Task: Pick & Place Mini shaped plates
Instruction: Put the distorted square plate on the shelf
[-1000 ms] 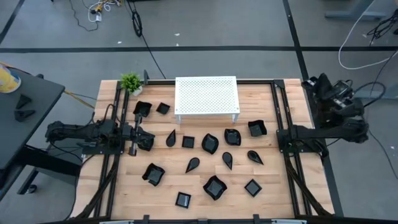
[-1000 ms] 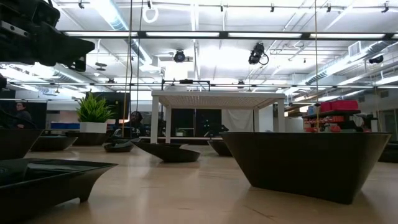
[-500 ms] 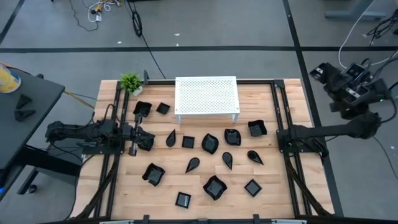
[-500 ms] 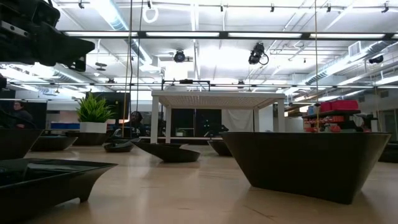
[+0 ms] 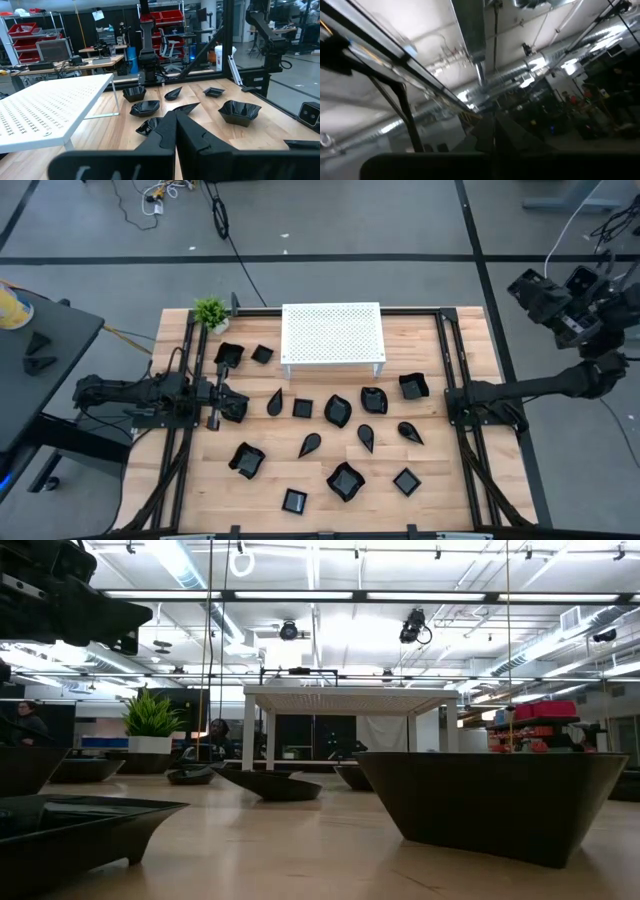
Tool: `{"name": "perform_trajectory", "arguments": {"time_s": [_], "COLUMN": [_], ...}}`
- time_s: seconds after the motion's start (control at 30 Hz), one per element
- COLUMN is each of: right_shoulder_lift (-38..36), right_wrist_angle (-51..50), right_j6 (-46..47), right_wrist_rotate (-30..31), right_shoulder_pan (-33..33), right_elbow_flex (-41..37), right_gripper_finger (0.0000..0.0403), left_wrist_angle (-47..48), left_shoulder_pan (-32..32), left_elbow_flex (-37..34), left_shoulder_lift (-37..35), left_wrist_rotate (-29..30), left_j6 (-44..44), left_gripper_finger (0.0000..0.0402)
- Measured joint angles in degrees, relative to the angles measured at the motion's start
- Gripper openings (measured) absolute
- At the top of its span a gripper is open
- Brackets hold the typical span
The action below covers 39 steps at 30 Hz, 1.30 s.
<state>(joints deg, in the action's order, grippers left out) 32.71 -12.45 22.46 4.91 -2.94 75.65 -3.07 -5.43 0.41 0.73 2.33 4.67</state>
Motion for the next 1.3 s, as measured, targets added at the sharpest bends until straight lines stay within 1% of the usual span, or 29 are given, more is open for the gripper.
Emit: {"name": "perform_trajectory", "arguments": {"time_s": [0.13,0.3,0.73,1.07,1.3], "right_shoulder_lift": [1.7,3.4,5.3,5.9,5.9], "right_wrist_angle": [-10.5,-19.5,-39.4,-48.5,-49.5], "right_j6": [-3.7,-4.7,-6.7,-6.5,-5.8], "right_wrist_rotate": [0.1,0.2,0.2,0.5,5.9], "right_shoulder_pan": [0.0,0.0,0.0,0.0,0.0], "right_elbow_flex": [3.9,7.0,7.4,7.4,7.4], "right_gripper_finger": [0.002,0.002,0.002,0.002,0.002], "left_wrist_angle": [0.0,0.0,0.0,0.0,0.0], "left_shoulder_pan": [0.0,0.0,0.0,0.0,0.0], "left_elbow_flex": [0.0,0.0,0.0,0.0,0.0], "left_shoulder_lift": [0.0,0.0,0.0,0.0,0.0], "left_wrist_rotate": [0.0,0.0,0.0,0.0,0.0], "left_j6": [0.0,0.0,0.0,0.0,0.0], "left_gripper_finger": [0.0003,0.0003,0.0003,0.0003,0.0003]}}
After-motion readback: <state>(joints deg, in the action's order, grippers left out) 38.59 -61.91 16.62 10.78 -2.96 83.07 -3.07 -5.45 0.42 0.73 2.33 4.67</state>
